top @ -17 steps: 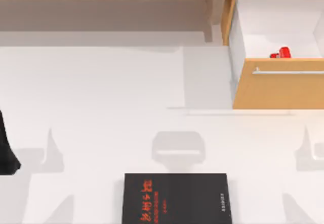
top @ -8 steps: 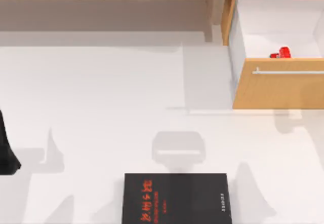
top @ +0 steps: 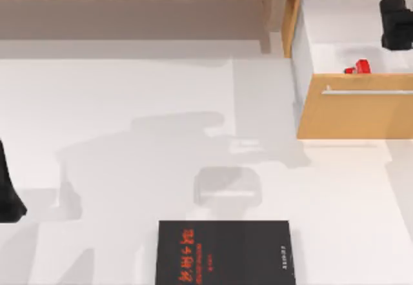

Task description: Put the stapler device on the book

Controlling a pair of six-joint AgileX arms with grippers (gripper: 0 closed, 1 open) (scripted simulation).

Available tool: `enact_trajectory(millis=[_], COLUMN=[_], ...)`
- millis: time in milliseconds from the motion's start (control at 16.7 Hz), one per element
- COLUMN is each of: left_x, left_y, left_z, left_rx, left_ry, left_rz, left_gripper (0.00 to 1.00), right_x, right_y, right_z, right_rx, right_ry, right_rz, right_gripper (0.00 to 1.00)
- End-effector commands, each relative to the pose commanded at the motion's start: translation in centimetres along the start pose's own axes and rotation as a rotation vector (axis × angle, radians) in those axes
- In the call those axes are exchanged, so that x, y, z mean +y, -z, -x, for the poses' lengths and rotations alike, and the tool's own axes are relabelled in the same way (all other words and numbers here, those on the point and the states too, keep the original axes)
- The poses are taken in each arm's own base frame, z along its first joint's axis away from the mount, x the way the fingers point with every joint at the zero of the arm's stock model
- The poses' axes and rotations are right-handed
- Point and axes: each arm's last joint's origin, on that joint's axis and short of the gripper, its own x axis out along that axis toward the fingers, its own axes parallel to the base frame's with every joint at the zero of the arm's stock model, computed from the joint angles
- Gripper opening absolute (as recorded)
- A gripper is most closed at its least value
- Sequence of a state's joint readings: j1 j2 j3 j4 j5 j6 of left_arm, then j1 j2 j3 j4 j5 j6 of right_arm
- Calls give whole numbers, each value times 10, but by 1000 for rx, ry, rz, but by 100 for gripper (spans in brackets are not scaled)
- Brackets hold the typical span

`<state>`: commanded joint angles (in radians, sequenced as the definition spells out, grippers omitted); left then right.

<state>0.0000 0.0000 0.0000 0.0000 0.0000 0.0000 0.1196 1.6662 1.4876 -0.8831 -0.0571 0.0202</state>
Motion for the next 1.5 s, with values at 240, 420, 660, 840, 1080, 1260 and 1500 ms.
enact_trajectory(millis=[240, 420, 660, 840, 1080, 1260, 1500], left_x=[0, 0, 0, 0, 0, 0, 0], left_y=[0, 0, 0, 0, 0, 0, 0], left_z=[0, 0, 0, 0, 0, 0, 0], left_rx=[0, 0, 0, 0, 0, 0, 0], left_ry=[0, 0, 0, 0, 0, 0, 0], left_rz=[0, 0, 0, 0, 0, 0, 0], left_gripper=[100, 100, 100, 100, 100, 100, 100], right_x=[2, 1, -2, -3, -3, -4, -3], right_y=[-43, -59, -66, -68, -68, -67, -62], right_z=[-62, -104, -146, -159, -159, -160, -170], right_rx=[182, 288, 386, 408, 408, 408, 408], right_ry=[13, 32, 55, 63, 63, 63, 63], right_rz=[2, -1, -11, -17, -17, -17, -17], right_gripper=[100, 100, 100, 100, 100, 100, 100])
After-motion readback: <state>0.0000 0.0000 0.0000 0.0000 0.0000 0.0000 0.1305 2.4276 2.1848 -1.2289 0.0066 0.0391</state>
